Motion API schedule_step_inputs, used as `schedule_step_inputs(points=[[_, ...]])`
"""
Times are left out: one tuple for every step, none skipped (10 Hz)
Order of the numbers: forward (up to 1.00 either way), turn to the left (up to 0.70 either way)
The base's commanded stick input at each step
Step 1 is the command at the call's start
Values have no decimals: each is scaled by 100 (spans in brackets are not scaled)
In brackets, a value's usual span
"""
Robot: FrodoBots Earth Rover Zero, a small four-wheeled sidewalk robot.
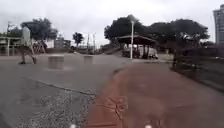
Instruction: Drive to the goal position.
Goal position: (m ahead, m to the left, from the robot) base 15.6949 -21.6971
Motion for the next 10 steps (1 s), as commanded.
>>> schedule_step_inputs(points=[[100,-24],[100,0],[100,0],[100,0],[100,0],[100,0],[100,0],[100,-14],[100,-31],[100,-40]])
